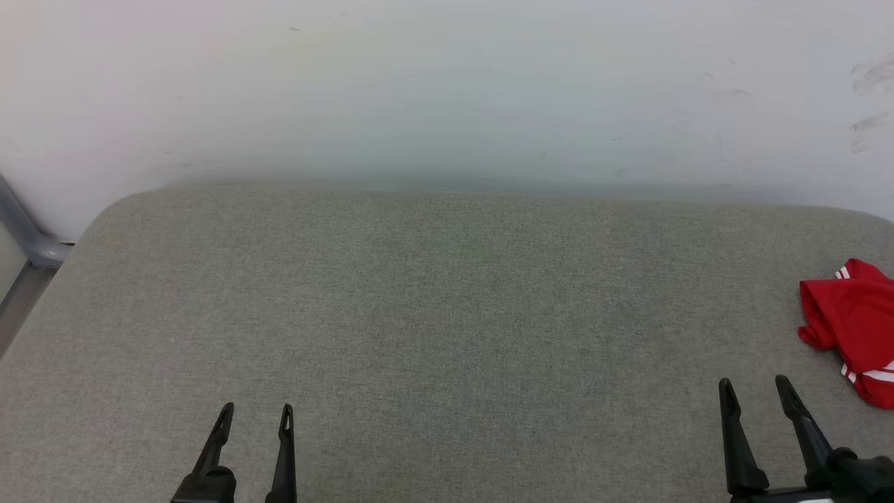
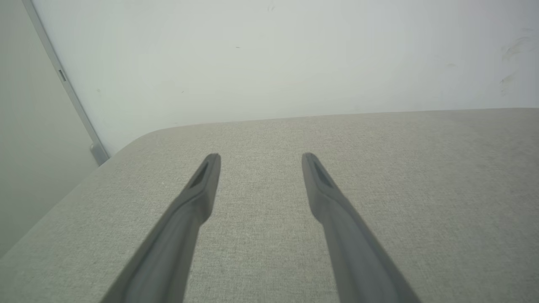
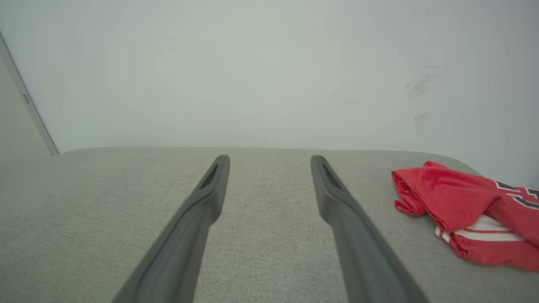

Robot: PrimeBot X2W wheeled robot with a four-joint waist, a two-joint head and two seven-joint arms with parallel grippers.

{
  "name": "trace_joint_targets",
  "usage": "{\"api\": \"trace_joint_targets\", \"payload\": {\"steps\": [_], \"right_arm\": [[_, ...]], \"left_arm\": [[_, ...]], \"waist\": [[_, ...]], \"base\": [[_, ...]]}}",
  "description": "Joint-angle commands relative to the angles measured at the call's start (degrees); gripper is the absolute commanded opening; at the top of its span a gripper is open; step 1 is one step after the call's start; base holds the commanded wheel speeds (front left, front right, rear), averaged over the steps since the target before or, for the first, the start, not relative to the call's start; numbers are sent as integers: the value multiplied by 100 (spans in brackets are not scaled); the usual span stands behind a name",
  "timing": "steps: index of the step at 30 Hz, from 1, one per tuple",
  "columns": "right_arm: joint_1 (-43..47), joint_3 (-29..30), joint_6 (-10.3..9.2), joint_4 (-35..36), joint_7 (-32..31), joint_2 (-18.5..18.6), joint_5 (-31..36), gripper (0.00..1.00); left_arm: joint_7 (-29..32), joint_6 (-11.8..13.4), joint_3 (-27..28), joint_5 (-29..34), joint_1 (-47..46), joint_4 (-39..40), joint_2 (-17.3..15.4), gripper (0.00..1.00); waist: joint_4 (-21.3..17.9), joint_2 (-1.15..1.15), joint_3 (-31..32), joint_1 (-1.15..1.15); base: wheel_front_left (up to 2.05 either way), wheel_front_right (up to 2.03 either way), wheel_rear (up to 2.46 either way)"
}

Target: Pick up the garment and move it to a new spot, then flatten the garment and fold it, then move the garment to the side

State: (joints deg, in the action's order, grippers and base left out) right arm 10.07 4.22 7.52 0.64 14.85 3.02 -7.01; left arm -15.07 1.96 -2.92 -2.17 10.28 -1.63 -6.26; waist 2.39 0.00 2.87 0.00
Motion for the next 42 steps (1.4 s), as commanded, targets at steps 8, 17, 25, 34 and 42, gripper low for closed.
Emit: {"api": "trace_joint_targets", "payload": {"steps": [8, 17, 25, 34, 42], "right_arm": [[-16, -32, 0, -213, -81, 6, -385, 0], [-256, -55, -1, -391, -319, 61, -1567, 0], [-422, -67, -1, -512, -490, 88, -2402, 0], [-583, -71, -1, -633, -674, 110, -3250, 0], [-700, -69, -2, -720, -807, 121, -3843, 0]], "left_arm": [[119, -53, 15, -401, -68, -235, 19, 0], [401, -176, 145, -1585, -294, -371, 61, 0], [601, -264, 240, -2436, -457, -466, 92, 0], [807, -358, 332, -3305, -619, -566, 124, 0], [954, -421, 402, -3922, -736, -637, 148, 0]], "waist": [[-9, 0, -13, 0], [-28, 0, -37, 0], [-43, 0, -56, 0], [-60, 0, -78, 0], [-73, 0, -94, 0]], "base": [[0, 0, 0], [0, 0, 0], [0, 0, 0], [0, 0, 0], [0, 0, 0]]}}
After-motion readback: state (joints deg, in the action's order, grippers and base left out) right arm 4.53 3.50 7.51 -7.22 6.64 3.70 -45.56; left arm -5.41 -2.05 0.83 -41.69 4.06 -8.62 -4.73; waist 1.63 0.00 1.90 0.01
